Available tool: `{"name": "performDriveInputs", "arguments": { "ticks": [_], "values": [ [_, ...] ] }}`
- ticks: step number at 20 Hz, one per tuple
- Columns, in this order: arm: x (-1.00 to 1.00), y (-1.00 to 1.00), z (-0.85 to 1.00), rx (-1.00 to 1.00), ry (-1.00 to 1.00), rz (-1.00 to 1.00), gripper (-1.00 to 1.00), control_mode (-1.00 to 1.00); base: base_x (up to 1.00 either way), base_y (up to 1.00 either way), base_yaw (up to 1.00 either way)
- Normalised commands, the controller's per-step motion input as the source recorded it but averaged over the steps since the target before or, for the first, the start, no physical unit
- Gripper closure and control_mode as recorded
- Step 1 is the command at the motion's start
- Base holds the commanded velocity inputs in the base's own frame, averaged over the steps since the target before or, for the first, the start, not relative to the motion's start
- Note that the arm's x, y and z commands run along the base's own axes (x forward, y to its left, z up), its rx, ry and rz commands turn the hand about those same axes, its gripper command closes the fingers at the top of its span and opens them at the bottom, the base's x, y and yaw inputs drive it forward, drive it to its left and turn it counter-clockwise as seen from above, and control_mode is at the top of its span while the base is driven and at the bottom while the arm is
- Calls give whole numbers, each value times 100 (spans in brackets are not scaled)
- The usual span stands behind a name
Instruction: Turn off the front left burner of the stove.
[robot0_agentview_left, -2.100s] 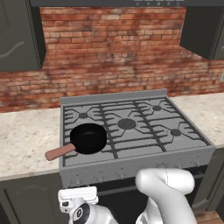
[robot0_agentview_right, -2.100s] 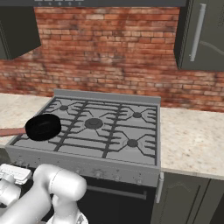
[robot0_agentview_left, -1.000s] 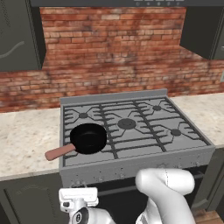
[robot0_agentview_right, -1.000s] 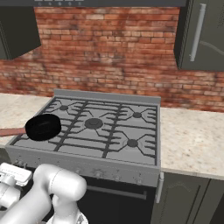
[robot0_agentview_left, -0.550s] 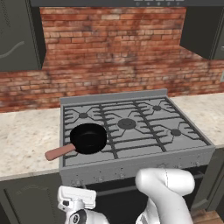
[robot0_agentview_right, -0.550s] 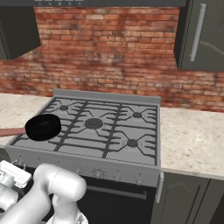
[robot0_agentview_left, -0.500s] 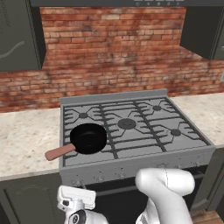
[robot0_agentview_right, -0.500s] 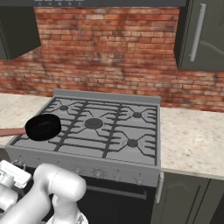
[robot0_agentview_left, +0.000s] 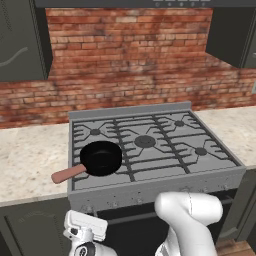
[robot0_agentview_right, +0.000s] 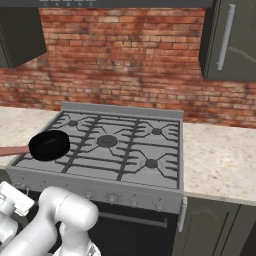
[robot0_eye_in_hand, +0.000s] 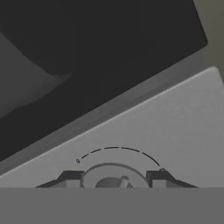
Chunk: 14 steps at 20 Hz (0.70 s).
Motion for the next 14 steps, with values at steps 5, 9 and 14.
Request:
{"name": "performDriveInputs", "arguments": {
  "ticks": [5,9,14],
  "values": [
    [0,0,10,32,-12,-13,100,-100,0,0,0],
    [-3,0,12,36,-12,-11,100,-100,0,0,0],
    [-23,4,21,41,-8,-14,100,-100,0,0,0]
  ]
}}
